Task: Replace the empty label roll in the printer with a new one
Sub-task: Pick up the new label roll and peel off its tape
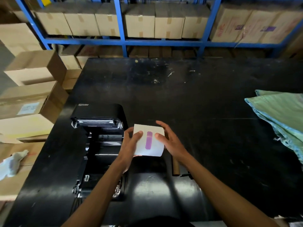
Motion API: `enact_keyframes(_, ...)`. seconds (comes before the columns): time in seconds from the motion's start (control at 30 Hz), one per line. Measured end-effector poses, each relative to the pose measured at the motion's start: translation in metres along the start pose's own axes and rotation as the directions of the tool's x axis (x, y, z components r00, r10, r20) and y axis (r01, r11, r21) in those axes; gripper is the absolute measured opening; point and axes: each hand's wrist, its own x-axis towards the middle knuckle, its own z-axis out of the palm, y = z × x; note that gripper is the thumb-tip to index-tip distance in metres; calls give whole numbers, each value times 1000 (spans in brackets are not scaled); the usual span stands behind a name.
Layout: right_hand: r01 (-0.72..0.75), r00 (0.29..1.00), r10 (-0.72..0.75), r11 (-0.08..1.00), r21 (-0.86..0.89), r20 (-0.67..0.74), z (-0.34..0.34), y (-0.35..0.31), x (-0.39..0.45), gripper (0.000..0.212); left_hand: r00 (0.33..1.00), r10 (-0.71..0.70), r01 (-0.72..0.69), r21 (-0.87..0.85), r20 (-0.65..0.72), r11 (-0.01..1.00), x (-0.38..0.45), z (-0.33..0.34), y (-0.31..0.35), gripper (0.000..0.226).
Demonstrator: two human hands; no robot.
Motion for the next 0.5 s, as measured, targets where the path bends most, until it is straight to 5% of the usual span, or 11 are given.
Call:
enact_keyframes(0.2,298,948,-315,822,-485,50,17,-23,-16,36,992,120,-120,-16,-27,993,-17,-21,-3,46)
enact_keyframes(0.37,350,904,-427,716,-604,18,36,-32,-25,32,984,156,-160,-42,-87,986,-25,-28,-1,56)
enact_keyframes(0.5,305,918,-394,770,-560,-41,46,-38,-27,21,976,193,-191,28,-105,981,-31,-36,1,62)
